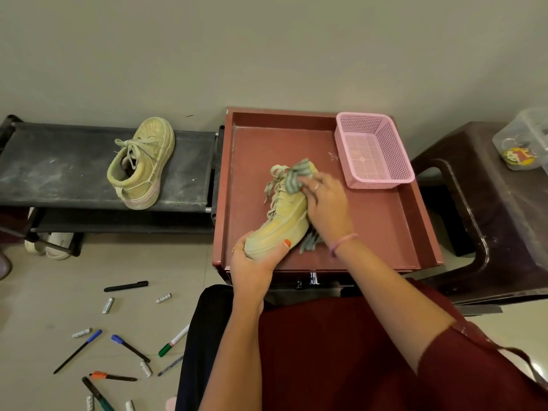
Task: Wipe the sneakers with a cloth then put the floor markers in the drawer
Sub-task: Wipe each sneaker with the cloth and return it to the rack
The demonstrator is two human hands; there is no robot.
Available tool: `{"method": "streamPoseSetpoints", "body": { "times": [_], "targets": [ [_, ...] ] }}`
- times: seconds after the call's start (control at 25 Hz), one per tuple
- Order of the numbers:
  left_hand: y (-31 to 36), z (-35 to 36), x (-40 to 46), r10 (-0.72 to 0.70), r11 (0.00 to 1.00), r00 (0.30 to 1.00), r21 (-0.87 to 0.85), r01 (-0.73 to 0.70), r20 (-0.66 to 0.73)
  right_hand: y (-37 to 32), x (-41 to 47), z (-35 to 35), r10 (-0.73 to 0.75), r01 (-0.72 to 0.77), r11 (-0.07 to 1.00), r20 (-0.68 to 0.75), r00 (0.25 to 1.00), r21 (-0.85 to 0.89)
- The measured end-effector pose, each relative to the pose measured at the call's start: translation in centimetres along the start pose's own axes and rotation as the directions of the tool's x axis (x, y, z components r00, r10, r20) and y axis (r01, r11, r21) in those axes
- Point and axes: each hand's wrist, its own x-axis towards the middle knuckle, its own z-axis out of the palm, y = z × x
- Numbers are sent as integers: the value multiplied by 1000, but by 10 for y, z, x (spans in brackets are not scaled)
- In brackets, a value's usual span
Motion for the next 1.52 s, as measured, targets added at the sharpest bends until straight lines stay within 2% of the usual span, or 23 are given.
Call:
{"method": "streamPoseSetpoints", "body": {
  "times": [0.04,0.12,0.2,0.24,0.36,0.52,0.68,0.92,1.04,1.28,1.4,1.52],
  "targets": [
    [1,0,-1,2,1000,1000,3,-2,4,7,21,-1,58,-57,998,17,998,-17],
    [2,0,-2,13,1000,1000,20,-14,19,23,53,-8,253,-256,965,51,966,57],
    [2,-1,-1,20,999,999,29,-21,25,27,55,-12,330,-333,936,47,943,110],
    [3,-2,-1,17,1000,1000,23,-17,20,20,42,-11,291,-294,949,36,956,115],
    [4,-2,0,2,1000,1000,-1,-2,14,-20,-30,-8,49,-45,984,-22,999,173],
    [4,-2,-1,23,1000,999,-6,-23,37,-44,-101,-18,-61,66,956,-29,998,284],
    [2,-1,-3,36,999,999,17,-36,18,-25,-61,-11,35,-19,982,-81,996,190],
    [2,0,-4,77,995,996,60,-79,38,12,38,-1,165,-165,986,-33,986,-12],
    [1,-1,-2,93,992,995,78,-95,36,20,52,-6,257,-257,966,-49,965,24],
    [-2,0,2,64,998,998,27,-64,2,-34,-40,-3,106,-100,980,-26,994,171],
    [-2,-1,1,73,997,997,34,-73,5,-27,-35,-6,96,-88,979,-34,995,185],
    [-4,0,0,60,998,998,8,-60,-4,-4,8,-3,217,-204,968,-75,973,148]
  ]
}}
